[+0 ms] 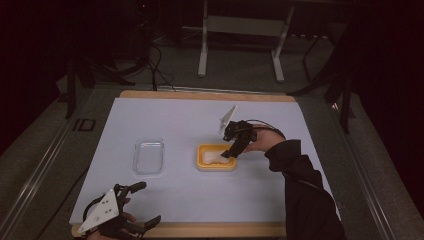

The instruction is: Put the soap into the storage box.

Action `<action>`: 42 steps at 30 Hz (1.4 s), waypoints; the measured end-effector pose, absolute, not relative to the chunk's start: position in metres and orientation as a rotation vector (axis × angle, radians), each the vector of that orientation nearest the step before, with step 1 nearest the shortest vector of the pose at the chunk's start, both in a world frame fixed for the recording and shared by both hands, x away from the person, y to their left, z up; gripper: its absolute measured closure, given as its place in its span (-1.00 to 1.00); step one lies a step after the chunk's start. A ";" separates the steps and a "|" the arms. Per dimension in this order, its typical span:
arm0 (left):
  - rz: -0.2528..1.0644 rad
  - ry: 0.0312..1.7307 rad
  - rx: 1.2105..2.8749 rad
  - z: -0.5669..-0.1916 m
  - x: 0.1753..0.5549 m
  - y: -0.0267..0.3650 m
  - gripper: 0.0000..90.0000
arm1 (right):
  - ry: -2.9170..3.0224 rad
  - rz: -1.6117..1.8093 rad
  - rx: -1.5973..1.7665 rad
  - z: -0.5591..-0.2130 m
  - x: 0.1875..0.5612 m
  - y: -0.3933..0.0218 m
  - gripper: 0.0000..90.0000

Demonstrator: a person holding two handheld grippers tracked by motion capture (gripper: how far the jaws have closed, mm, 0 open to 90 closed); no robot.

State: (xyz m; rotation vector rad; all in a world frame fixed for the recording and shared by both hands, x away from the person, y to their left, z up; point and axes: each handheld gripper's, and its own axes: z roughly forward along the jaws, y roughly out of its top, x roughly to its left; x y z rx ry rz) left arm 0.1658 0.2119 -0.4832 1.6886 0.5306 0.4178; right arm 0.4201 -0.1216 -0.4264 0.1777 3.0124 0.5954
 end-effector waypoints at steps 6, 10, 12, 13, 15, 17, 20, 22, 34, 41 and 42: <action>0.416 0.531 1.690 -0.483 0.166 0.212 -1.00 | 2.976 0.592 0.362 -0.426 0.421 -0.128 -0.46; 0.416 0.531 1.691 -0.483 0.166 0.212 -1.00 | 2.977 0.595 0.467 -0.428 0.420 -0.133 -0.67; 0.415 0.531 1.691 -0.483 0.166 0.212 -1.00 | 2.963 0.585 0.522 -0.429 0.420 -0.135 -0.68; 0.415 0.531 1.691 -0.483 0.166 0.211 -1.00 | 2.952 0.580 0.539 -0.429 0.419 -0.136 -0.68; 0.414 0.532 1.691 -0.483 0.165 0.211 -1.00 | 2.936 0.585 0.566 -0.430 0.417 -0.139 -0.68; 0.415 0.532 1.691 -0.483 0.165 0.211 -1.00 | 2.928 0.589 0.596 -0.432 0.414 -0.142 -0.68; 0.413 0.531 1.693 -0.483 0.165 0.211 -1.00 | 2.920 0.612 0.630 -0.433 0.409 -0.147 -0.69; 0.415 0.530 1.694 -0.484 0.165 0.211 -1.00 | 2.911 0.648 0.646 -0.433 0.405 -0.151 -0.69; 0.414 0.531 1.698 -0.484 0.166 0.210 -1.00 | 2.843 0.774 0.761 -0.438 0.379 -0.178 -0.70; 0.413 0.532 1.697 -0.484 0.166 0.210 -1.00 | 2.745 0.798 0.823 -0.449 0.362 -0.186 -0.69; 0.412 0.531 1.698 -0.484 0.166 0.210 -1.00 | 2.717 0.796 0.835 -0.449 0.360 -0.188 -0.69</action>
